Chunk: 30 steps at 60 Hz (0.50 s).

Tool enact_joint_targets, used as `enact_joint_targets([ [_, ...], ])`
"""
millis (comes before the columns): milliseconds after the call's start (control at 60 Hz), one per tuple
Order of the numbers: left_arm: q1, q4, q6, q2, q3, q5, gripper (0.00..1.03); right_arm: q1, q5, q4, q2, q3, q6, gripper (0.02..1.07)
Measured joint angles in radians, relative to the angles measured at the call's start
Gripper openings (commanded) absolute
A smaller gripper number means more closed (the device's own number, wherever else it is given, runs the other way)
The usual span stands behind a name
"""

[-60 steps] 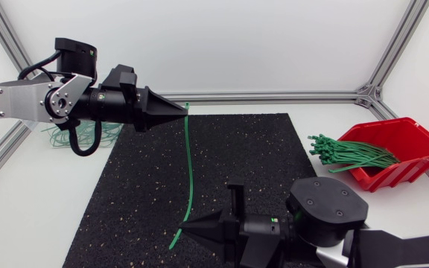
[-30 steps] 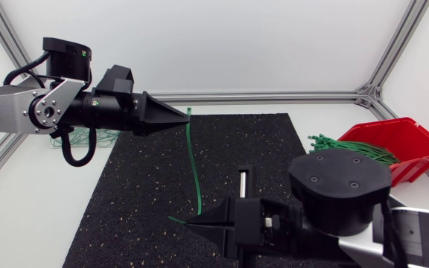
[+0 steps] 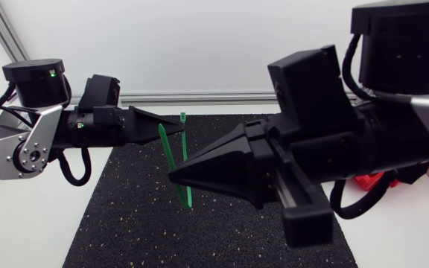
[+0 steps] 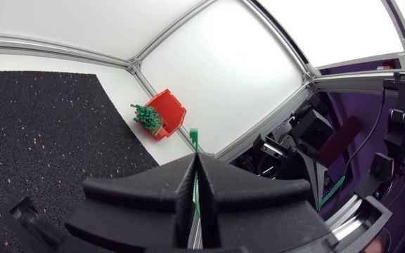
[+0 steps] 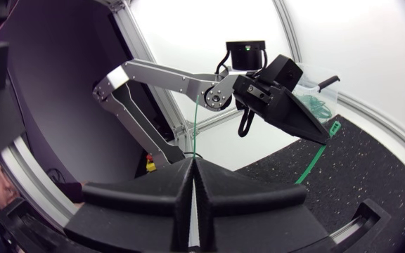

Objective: Take a green cable tie from the red box, thread the tail through the head to close it, then place it in the transparent bin on the left.

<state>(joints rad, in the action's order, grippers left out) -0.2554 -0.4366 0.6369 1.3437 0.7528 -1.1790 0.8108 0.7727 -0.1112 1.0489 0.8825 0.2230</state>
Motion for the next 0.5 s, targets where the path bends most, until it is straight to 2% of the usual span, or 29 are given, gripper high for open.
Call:
enact_joint_targets([
  [100,0.000,-0.055,0.037,-0.020,-0.040,0.029,0.04,-0.018,0.071,-0.006,0.028,0.041,0.139,0.08],
  [217,-0.017,-0.090,0.049,-0.044,-0.076,0.084,0.04,-0.035,0.107,0.021,0.050,0.062,0.278,0.08],
  [500,-0.122,-0.206,0.076,-0.082,-0.127,0.210,0.04,-0.120,0.159,0.056,0.057,0.073,0.667,0.08],
])
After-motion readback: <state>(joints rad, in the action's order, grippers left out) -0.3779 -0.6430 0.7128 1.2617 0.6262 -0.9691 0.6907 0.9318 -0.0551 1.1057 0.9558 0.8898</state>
